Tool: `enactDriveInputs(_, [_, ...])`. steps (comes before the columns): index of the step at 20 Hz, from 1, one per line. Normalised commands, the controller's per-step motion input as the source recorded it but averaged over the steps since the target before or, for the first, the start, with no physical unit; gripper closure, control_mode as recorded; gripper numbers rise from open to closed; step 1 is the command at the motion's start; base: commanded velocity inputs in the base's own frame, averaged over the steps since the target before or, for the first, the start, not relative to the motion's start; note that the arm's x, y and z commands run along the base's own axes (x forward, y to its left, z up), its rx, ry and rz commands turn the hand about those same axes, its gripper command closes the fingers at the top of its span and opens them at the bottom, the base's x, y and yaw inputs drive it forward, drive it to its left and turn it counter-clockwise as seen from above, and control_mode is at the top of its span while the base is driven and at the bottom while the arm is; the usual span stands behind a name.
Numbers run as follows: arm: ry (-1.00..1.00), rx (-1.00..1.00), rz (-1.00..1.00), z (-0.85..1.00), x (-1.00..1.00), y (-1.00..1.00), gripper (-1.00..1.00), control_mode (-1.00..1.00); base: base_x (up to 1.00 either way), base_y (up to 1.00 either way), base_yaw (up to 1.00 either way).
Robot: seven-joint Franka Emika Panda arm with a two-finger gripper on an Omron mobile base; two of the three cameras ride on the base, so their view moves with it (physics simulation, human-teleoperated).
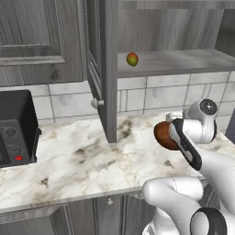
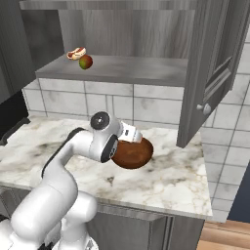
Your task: Open the cabinet. Pick the mango and orange from the cabinet and place them into the bowl. Then close the cabinet.
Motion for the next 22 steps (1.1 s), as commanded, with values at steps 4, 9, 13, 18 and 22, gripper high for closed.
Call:
enactDriveInputs(4, [0.27, 0.14, 0.0, 0.0, 0.57, -0.24, 1.0, -1.0, 0.0, 0.0, 0.0])
enactDriveInputs(9, [0.17, 0.0, 0.0, -0.13, 0.13, 0.0, 1.0, -1.0, 0.0, 0.0, 0.0])
enactDriveInputs(13, [0.22, 0.0, 0.0, -0.41, 0.27, 0.0, 1.0, -1.0, 0.0, 0.0, 0.0])
enactDriveInputs(18, [0.19, 0.0, 0.0, -0.55, 0.27, 0.0, 1.0, -1.0, 0.0, 0.0, 0.0])
enactDriveInputs(22, [0.06, 0.0, 0.0, -0.33, 0.32, 0.0, 1.0, -1.0, 0.0, 0.0, 0.0])
